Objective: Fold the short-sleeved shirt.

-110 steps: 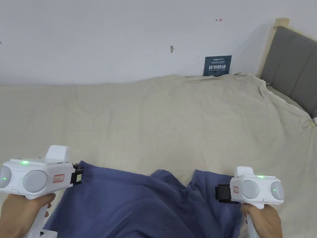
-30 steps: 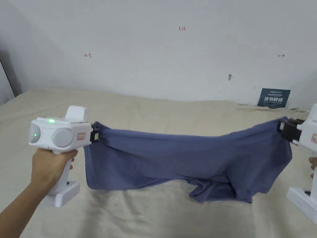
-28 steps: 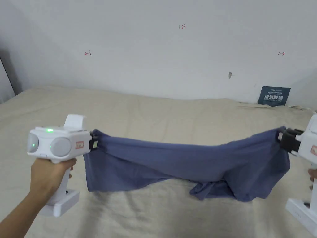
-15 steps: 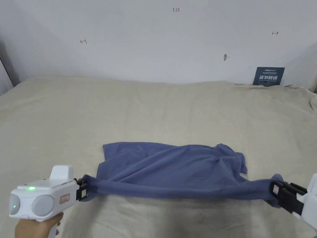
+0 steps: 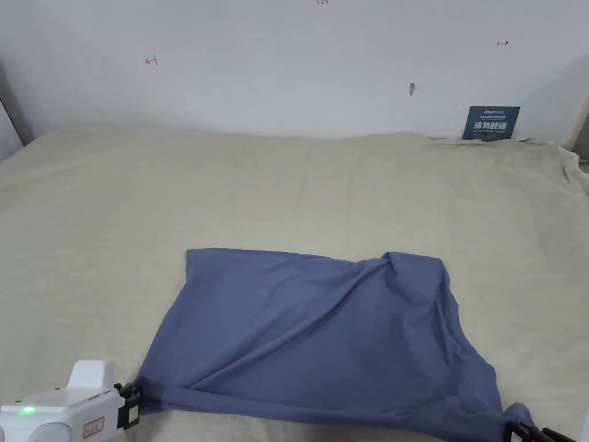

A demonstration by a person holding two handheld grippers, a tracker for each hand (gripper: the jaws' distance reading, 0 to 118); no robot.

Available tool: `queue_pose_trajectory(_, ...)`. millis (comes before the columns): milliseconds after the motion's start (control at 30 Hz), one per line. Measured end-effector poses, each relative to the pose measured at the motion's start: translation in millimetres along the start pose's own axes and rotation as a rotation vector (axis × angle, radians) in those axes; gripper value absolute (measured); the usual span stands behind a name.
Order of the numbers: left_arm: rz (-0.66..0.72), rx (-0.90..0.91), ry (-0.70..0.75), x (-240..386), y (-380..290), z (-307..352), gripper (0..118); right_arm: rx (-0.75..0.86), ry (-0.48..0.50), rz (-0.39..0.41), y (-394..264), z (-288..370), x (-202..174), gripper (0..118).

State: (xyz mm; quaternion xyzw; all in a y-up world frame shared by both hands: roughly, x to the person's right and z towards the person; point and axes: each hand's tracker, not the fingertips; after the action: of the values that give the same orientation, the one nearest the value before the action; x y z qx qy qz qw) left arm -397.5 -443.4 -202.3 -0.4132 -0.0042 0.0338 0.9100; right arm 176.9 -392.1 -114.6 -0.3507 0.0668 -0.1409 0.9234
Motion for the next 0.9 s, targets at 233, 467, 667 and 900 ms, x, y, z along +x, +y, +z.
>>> queue_pose_trajectory(233,0.002,-0.063,0.023,2,-20,-21,2,-0.116,-0.07,-0.019,-18,-39,7,3)
queue_pose_trajectory(467,0.013,-0.112,0.043,6,-32,-34,8,-0.214,-0.149,-0.045,-41,-86,30,3)
queue_pose_trajectory(667,-0.008,-0.11,0.069,12,-30,-26,56,-0.255,-0.171,-0.052,-49,-94,30,5)
queue_pose_trajectory(900,-0.025,-0.007,0.074,25,-15,4,105,-0.136,-0.197,0.007,-21,-68,11,100)
